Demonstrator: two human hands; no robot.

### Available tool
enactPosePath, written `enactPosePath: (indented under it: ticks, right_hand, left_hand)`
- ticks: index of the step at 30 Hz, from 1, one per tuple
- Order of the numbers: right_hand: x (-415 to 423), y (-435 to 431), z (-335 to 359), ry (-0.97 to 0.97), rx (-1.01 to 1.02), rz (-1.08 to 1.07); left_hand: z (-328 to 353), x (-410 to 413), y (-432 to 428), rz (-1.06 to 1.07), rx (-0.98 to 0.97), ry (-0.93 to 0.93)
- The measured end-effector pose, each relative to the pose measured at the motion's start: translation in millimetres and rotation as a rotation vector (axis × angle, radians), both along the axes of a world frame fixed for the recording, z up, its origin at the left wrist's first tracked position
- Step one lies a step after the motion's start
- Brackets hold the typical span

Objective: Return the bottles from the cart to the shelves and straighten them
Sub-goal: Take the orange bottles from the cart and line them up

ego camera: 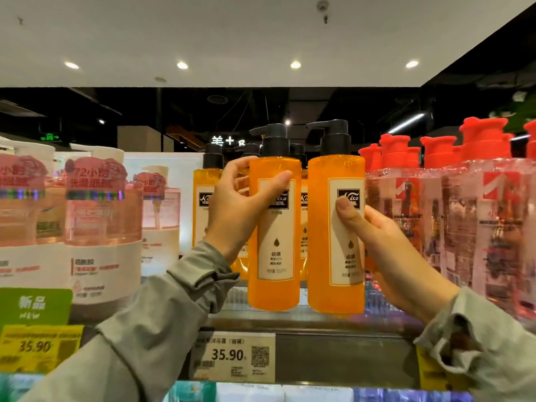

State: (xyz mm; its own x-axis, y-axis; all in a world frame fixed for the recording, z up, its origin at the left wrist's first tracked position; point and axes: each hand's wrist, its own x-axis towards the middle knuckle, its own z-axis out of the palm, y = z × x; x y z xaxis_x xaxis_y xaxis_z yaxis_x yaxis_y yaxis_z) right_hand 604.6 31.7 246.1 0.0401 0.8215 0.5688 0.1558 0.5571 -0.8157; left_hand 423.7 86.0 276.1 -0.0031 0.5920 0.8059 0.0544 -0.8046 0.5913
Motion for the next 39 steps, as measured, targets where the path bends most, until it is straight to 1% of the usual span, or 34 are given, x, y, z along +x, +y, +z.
enactPosePath:
  ticks: [2, 5, 7, 11, 15, 18, 21, 23, 25, 26, 28, 32, 37, 39]
  right_hand:
    - [1.1, -1.6, 0.0, -0.017, 0.011, 0.011]
    - [2.5, -3.5, -0.2, -0.083, 0.051, -0.02]
    - [3.5, -4.5, -0.1, -0.124, 0.074, -0.052]
    - [6.5, -6.5, -0.6, -0.198, 0.186, -0.189]
    - [13.8, -11.6, -1.1, -0.246, 0.24, -0.284]
    - [18.1, -15.5, -0.4, -0.27, 0.248, -0.314]
    - [17.4, -17.0, -2.1, -0.311, 0.23, -0.316]
    - [15.6, -20.0, -7.1, -0.423, 0.219, -0.383]
    - [16.5, -22.7, -14.0, -0.559, 0.267, -0.516]
    - [16.5, -25.3, -16.0, -0.593, 0.302, -0.557]
    - [16.9, -29.1, -16.9, -0.599, 0.34, -0.562]
    - [16.3, -27.6, -13.6, -0.616, 0.324, -0.553]
    - [13.4, -15.4, -9.1, -0.798, 0.305, -0.7]
    - [12.5, -10.8, -8.1, -0.866, 0.301, -0.763]
  left_hand:
    - [-6.3, -2.8, -1.2, -0.013, -0.007, 0.086]
    - [-17.7, -9.1, -4.7, 0.015, -0.055, 0.306]
    - [-20.7, -14.2, -7.0, 0.041, -0.098, 0.388]
    - [-17.8, -20.9, -8.5, -0.005, -0.154, 0.425]
    - [-17.8, -21.1, -6.9, -0.065, -0.173, 0.423]
    - [-18.6, -18.3, -6.3, -0.068, -0.159, 0.431]
    - [-19.0, -14.7, -8.2, -0.135, -0.166, 0.437]
    - [-16.8, -13.9, -8.7, -0.149, -0.181, 0.468]
    - [-12.3, -14.5, -7.9, -0.142, -0.19, 0.526]
    - [-9.4, -14.9, -7.2, -0.137, -0.193, 0.558]
    - [-4.4, -14.6, -4.9, -0.126, -0.2, 0.604]
    - [-2.9, -5.1, -3.8, -0.108, -0.222, 0.614]
    - [0.8, 6.2, 5.8, -0.004, -0.233, 0.722]
    - [0.5, 10.7, 11.1, 0.03, -0.236, 0.733]
